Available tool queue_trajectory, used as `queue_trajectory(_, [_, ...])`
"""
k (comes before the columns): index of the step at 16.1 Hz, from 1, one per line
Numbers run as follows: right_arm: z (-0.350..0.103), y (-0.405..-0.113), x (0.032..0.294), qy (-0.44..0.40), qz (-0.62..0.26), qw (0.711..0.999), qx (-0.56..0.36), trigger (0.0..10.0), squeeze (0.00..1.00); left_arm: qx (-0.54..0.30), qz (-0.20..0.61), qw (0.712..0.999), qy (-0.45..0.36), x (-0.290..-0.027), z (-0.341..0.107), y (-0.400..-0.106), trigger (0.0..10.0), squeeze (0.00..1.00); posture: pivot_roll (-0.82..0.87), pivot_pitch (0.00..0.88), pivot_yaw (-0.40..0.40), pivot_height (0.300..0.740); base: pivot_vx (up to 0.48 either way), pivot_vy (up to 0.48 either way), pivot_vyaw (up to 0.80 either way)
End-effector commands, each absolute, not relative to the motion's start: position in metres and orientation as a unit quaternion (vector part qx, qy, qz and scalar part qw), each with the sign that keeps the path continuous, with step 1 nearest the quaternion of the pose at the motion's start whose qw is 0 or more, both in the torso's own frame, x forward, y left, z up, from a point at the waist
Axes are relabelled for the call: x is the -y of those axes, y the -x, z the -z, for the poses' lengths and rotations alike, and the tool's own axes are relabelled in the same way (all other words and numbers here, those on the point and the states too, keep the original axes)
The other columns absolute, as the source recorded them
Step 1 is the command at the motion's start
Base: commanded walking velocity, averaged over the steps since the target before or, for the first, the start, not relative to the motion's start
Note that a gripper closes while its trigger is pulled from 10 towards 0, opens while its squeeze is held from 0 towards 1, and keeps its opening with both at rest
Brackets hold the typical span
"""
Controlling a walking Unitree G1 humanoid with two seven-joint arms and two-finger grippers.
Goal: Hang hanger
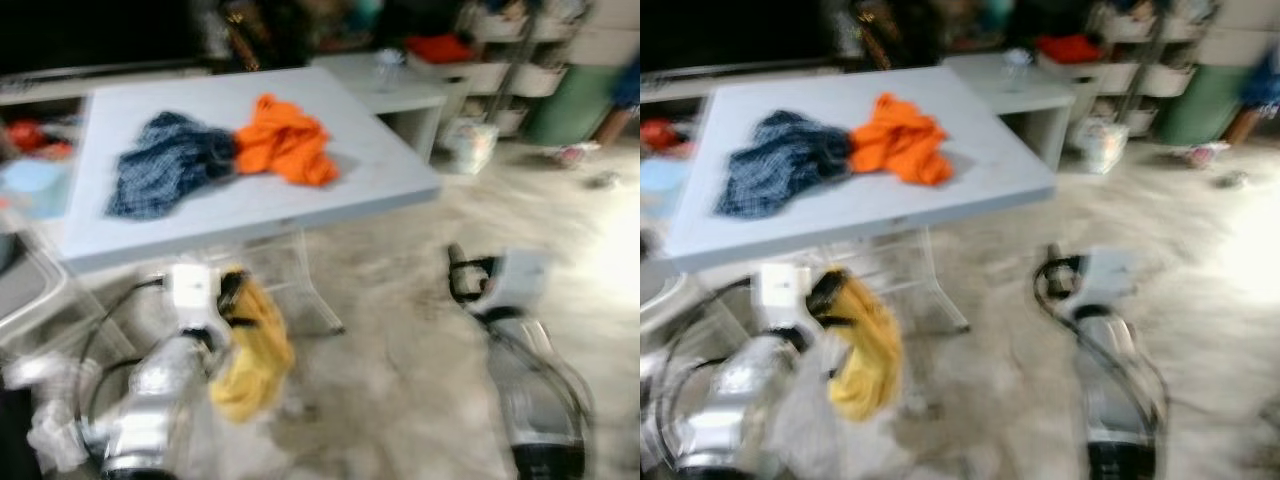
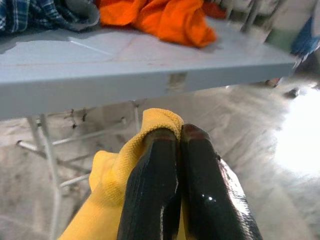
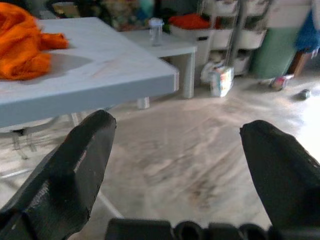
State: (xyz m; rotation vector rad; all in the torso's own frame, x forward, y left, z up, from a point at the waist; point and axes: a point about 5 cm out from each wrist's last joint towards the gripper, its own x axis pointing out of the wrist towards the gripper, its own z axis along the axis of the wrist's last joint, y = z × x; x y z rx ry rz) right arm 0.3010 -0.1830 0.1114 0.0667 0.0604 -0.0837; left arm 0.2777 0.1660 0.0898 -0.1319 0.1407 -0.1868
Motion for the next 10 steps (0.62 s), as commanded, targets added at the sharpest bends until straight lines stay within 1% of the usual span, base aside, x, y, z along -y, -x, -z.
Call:
queue_trajectory(1, [-0.1155,-0.3013,0.1929,-0.03,0.057,0.998,-0.024,10.0,0.0,-0.048,0.109,0.991,0.067,-0.1582,-0.0996,-0.2807,10.0,0.0,0.01,0.023,-0.013,0.74,0.352,0.0,-0.8])
queue_trajectory(10, [-0.1142,-0.3004,0.1927,-0.028,0.055,0.998,-0.028,10.0,0.0,-0.056,0.116,0.989,0.071,-0.1556,-0.0973,-0.2795,10.0,0.0,0.02,0.026,-0.014,0.74,0.345,0.0,-0.8])
